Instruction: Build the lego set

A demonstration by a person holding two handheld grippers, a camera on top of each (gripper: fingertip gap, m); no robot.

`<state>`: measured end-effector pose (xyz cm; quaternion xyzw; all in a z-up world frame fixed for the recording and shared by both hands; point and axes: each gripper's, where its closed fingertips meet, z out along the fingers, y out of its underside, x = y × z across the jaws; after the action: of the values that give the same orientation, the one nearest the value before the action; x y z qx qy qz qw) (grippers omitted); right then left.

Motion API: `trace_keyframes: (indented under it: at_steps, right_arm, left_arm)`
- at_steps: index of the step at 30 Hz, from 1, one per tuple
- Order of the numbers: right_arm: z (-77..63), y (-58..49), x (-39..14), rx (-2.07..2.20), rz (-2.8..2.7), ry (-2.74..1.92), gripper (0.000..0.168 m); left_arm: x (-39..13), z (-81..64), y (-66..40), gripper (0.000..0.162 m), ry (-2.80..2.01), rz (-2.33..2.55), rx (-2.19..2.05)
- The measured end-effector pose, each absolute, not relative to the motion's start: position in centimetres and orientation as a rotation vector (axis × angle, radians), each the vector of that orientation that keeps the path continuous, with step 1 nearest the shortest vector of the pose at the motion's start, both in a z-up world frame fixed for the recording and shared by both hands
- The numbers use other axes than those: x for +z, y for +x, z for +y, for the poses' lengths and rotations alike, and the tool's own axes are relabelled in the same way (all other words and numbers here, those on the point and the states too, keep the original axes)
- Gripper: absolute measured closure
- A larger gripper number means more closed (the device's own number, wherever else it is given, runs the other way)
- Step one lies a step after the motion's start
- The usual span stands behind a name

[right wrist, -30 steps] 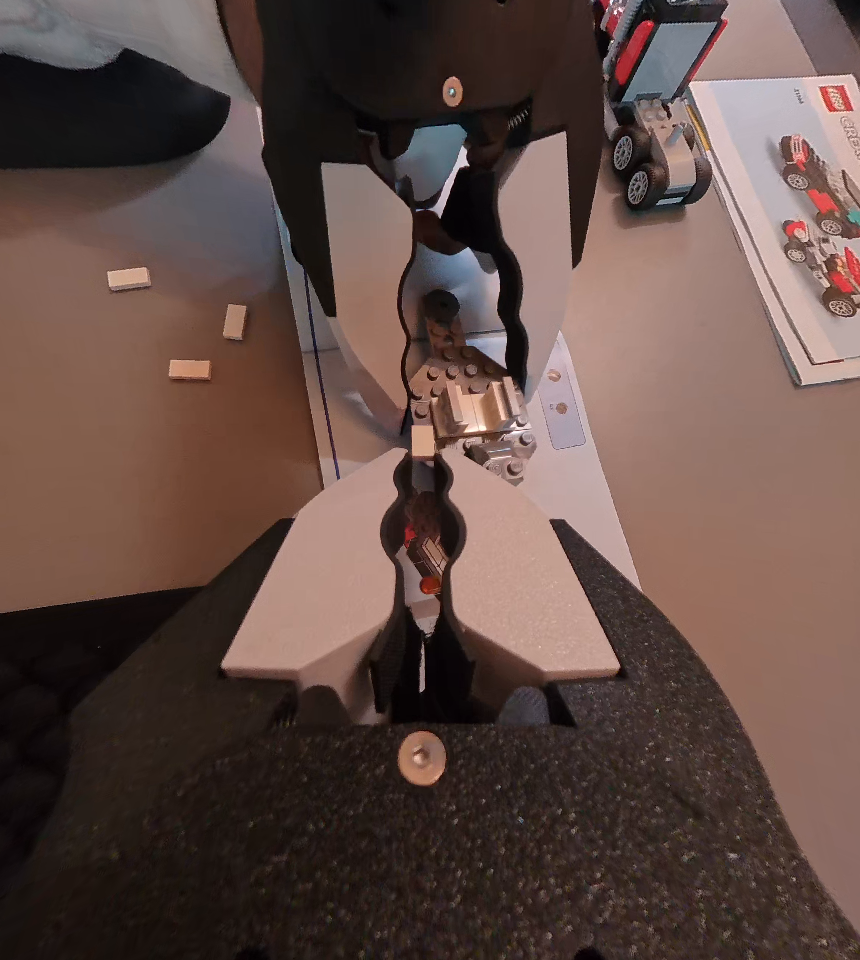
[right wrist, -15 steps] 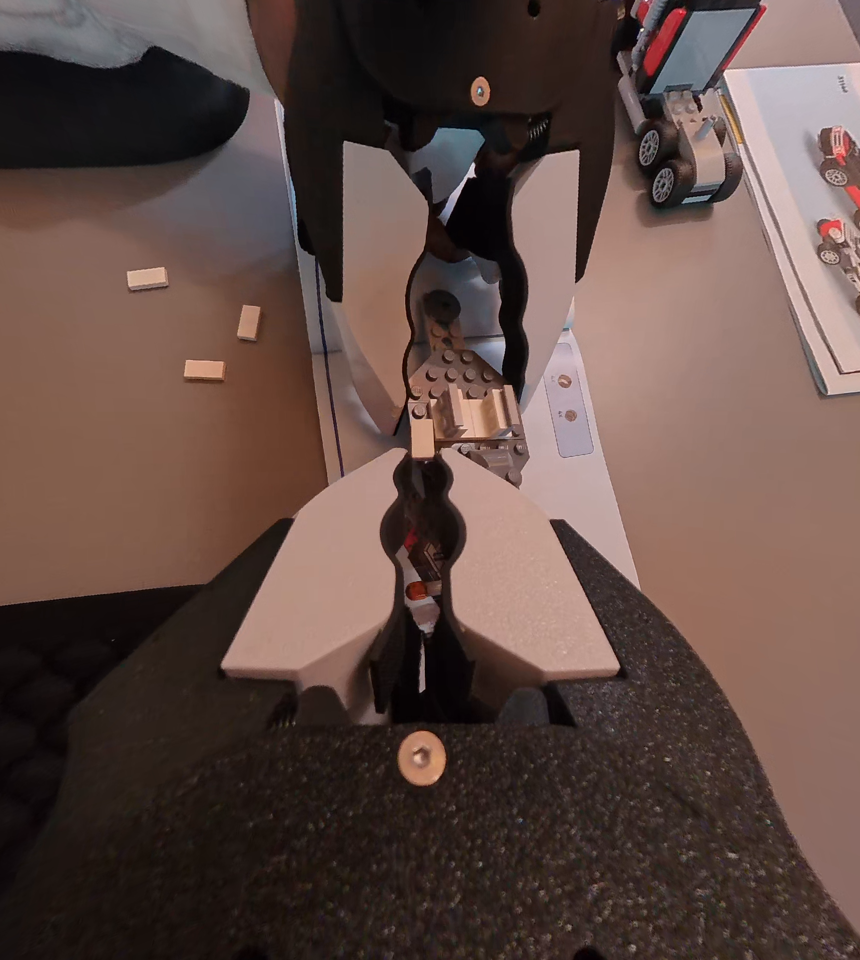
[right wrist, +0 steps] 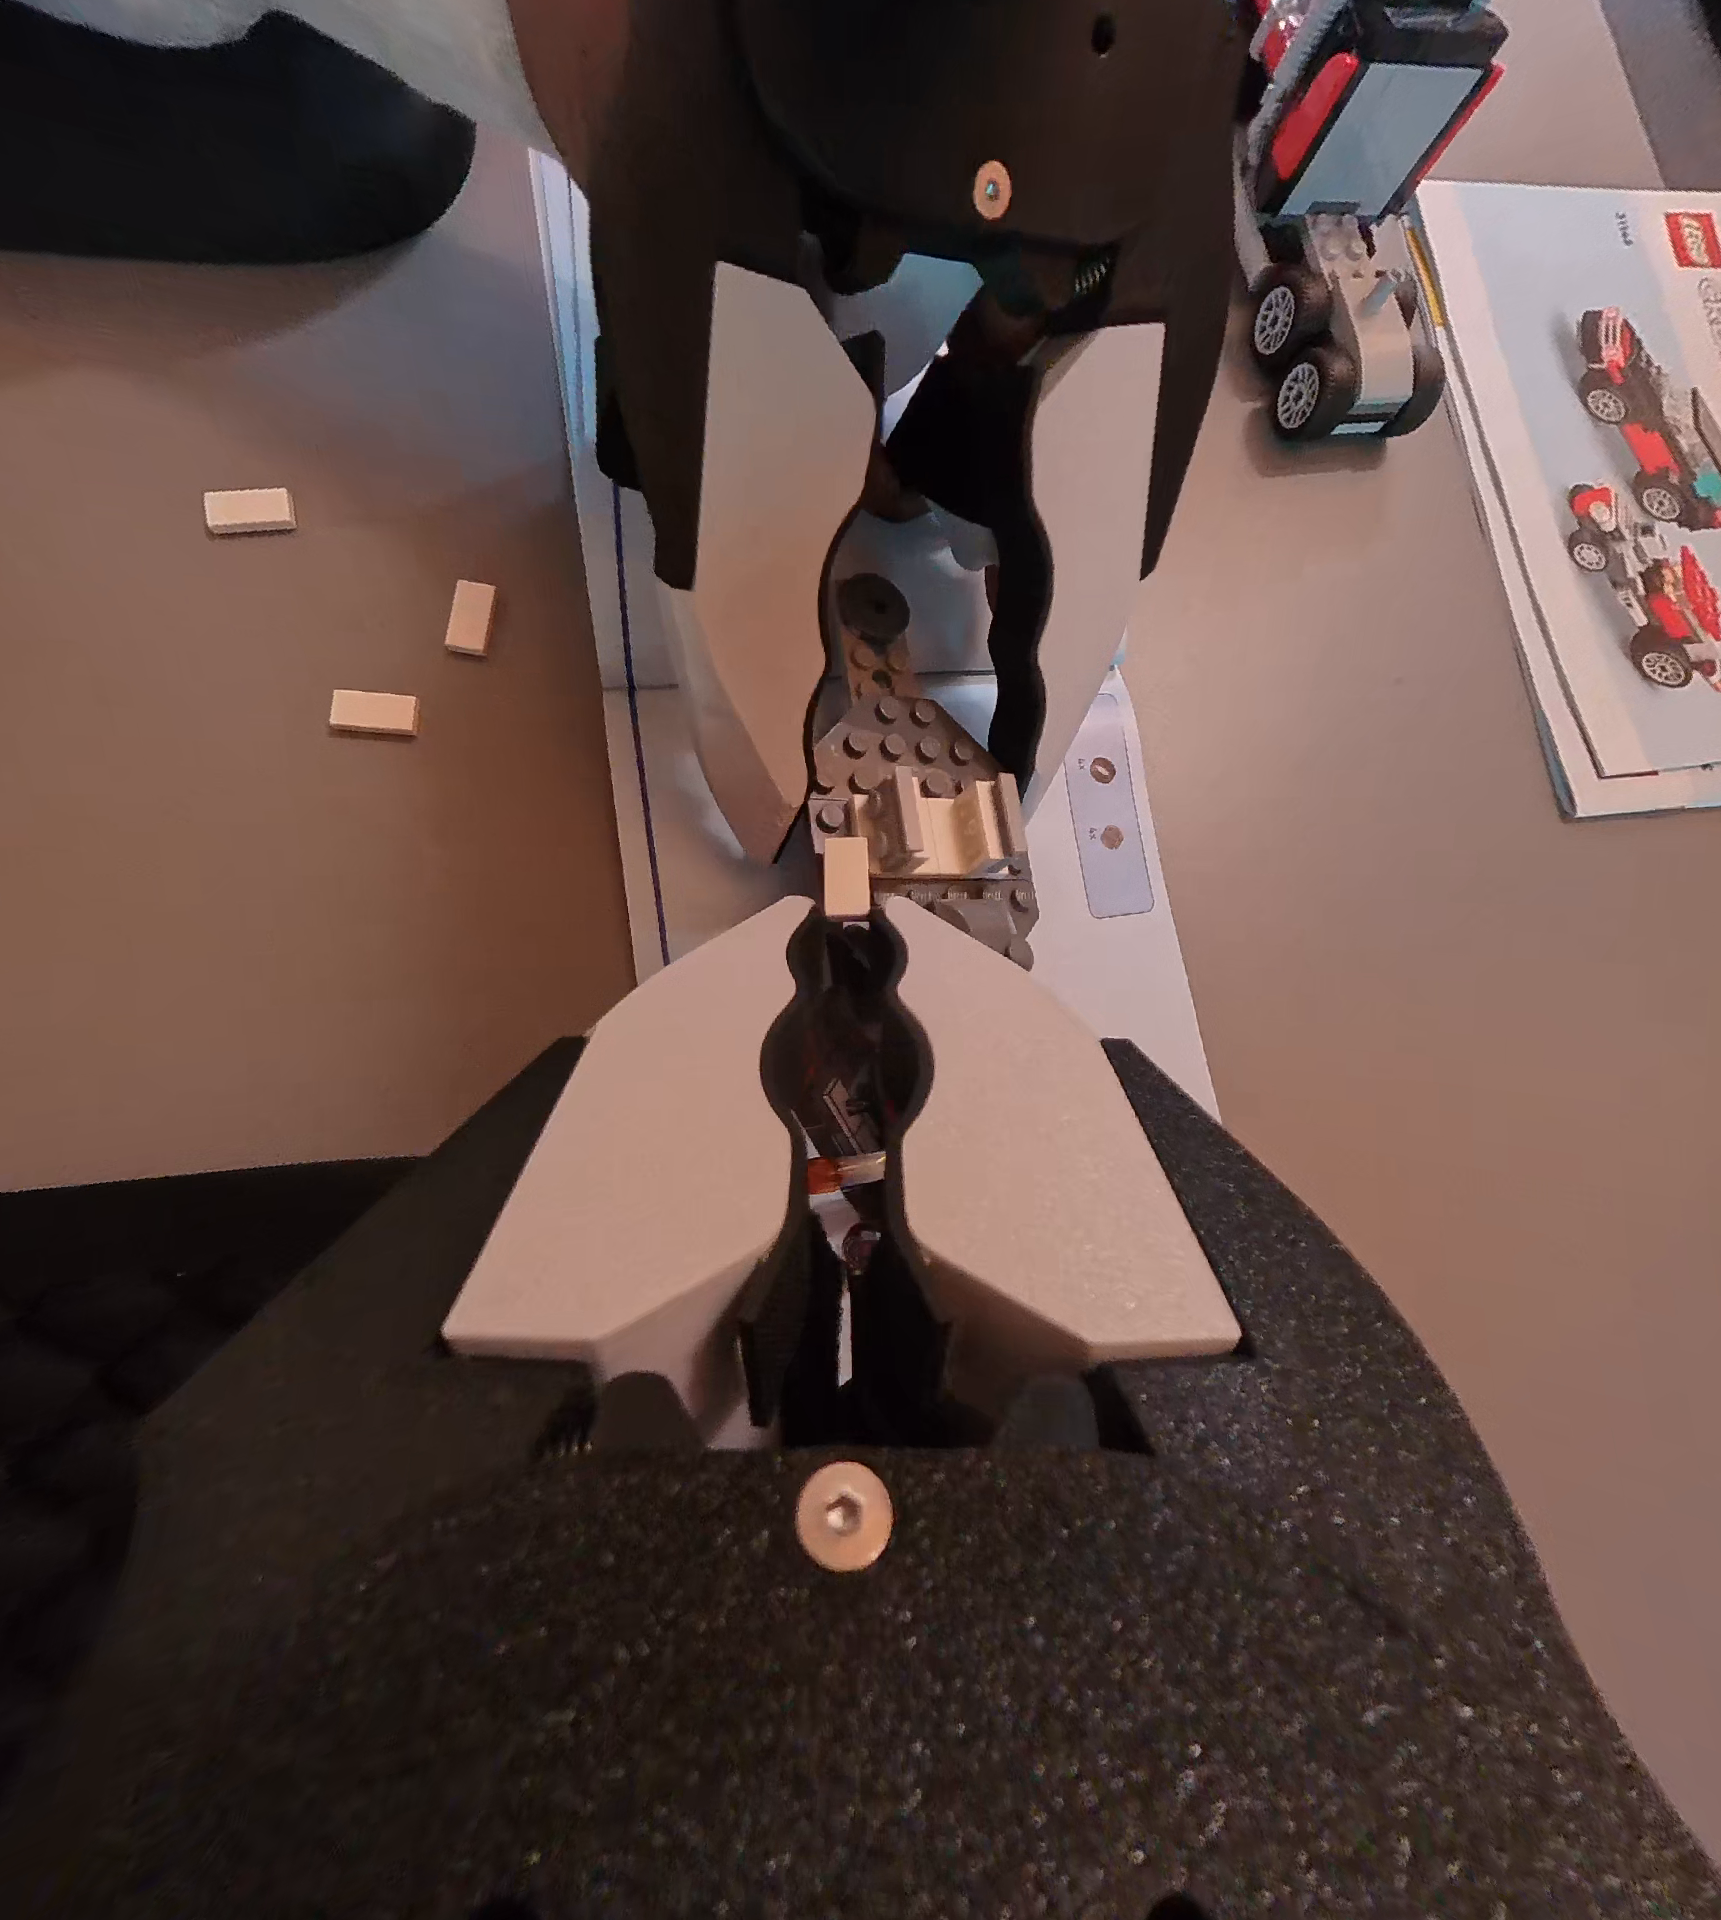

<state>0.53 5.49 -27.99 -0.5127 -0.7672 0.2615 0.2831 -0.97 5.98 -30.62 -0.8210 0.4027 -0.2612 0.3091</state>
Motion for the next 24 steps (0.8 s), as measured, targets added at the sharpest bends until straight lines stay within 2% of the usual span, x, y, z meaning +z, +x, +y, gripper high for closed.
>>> trace_keyframes:
  at_steps: [24]
  right_arm:
    - [5.48,0.25,-27.46,0.461,-2.039,-1.169,0.16]
  left_arm:
    - [-30.49,6.05,-1.0,0.108,-2.178,1.03,-0.736]
